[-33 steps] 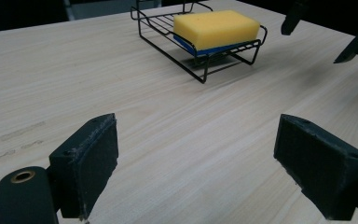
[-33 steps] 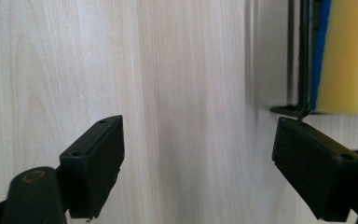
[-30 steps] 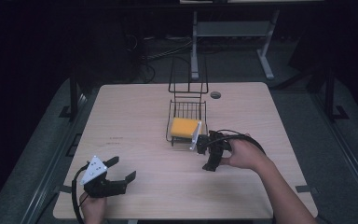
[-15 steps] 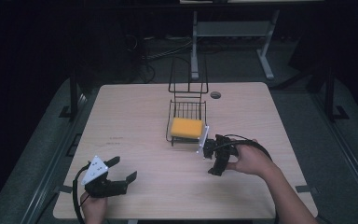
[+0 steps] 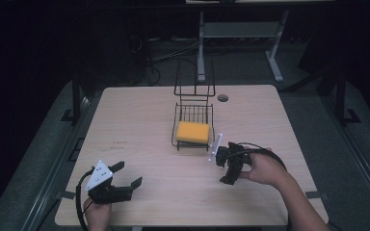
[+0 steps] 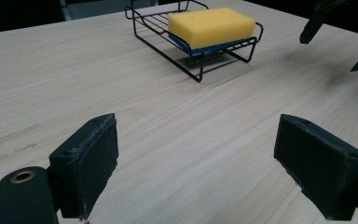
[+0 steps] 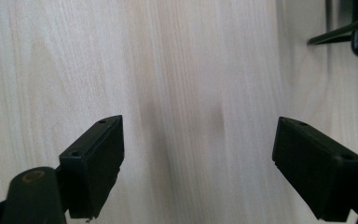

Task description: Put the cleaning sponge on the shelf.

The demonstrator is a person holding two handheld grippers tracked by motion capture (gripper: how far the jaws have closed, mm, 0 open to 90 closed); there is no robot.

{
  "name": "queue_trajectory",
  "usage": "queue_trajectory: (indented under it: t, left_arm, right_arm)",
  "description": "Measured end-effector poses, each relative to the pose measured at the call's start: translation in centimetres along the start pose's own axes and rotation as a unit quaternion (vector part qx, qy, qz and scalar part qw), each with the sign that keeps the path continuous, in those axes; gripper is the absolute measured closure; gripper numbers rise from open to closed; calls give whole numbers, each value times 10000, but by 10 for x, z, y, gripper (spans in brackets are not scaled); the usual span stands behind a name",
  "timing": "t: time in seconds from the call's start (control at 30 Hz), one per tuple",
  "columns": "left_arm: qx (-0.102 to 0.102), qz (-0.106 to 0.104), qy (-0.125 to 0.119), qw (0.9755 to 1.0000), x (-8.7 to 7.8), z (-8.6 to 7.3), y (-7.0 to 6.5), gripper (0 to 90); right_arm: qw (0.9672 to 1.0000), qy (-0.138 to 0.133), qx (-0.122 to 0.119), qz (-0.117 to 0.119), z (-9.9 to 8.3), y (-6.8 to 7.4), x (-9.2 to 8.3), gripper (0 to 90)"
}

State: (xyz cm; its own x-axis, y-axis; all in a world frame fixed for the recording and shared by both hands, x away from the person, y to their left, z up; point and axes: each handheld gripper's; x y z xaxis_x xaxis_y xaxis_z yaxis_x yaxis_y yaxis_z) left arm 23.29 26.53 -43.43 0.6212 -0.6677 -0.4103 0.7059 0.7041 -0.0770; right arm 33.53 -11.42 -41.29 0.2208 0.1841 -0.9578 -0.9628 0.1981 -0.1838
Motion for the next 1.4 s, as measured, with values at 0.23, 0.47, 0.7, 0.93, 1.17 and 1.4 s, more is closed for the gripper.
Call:
queue_trajectory:
  t: [0.23,0.47,0.7,0.93,1.17,1.4]
  left_arm:
    - [0,8,7,10000,0,0,0,130]
    - [19,10,26,10000,0,0,0,130]
    - [37,18,44,10000,0,0,0,129]
    - [42,18,49,10000,1,0,-1,130]
    - [44,17,51,10000,1,0,-1,130]
    - [49,22,58,10000,1,0,-1,130]
  right_arm:
    - [10000,18,55,-7,-9,5,1,165]
    - [9999,10,125,-37,-19,7,1,165]
    - [9998,-8,197,-48,-27,9,0,165]
    - [9995,-58,289,-60,-36,10,-1,165]
    - [9993,-51,370,-62,-47,13,-2,166]
    - [9989,-55,471,-26,-57,17,-1,166]
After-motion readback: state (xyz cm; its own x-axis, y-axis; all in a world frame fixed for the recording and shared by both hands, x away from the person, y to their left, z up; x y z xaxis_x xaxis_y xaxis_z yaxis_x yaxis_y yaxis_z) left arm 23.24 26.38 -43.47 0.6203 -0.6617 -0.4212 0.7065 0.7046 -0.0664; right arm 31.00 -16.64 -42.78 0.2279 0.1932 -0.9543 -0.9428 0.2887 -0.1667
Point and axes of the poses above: each handheld gripper's, and its own axes: x roughly forward along the jaws, z roughly out of its top, y roughly to its left, and after that the axes turned 6 degrees about -z, right-handed
